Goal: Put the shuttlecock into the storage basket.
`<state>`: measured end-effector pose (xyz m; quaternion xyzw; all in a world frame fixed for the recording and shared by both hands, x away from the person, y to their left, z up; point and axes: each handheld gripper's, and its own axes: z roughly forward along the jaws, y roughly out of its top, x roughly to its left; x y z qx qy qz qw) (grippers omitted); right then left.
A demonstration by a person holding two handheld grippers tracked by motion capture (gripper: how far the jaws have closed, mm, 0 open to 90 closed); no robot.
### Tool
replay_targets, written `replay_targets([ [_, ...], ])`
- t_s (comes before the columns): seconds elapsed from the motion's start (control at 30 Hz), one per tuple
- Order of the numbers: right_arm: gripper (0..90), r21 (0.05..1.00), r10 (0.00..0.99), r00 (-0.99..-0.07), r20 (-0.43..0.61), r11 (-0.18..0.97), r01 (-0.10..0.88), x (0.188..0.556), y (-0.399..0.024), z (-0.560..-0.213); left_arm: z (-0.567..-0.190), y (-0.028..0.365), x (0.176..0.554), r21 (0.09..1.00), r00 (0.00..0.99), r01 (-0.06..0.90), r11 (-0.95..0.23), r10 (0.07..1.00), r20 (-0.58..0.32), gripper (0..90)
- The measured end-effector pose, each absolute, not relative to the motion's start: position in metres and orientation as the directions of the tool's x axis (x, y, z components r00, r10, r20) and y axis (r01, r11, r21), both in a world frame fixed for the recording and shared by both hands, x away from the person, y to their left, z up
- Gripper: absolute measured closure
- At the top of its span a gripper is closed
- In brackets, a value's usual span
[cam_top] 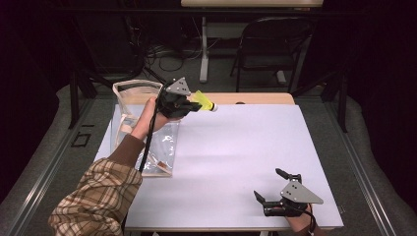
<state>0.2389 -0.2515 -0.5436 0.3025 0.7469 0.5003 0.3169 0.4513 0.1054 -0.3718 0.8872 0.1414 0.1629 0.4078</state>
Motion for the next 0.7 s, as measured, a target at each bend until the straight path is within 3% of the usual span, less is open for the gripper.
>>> replay_targets([
  [0.7,0.5,0.939,0.769,-0.616,-0.170,0.316,0.135,0.239,-0.252,-0.544,-0.367,0.116,0.456,0.795,0.889,0.125,-0.593,0.423,0.176,90.0],
])
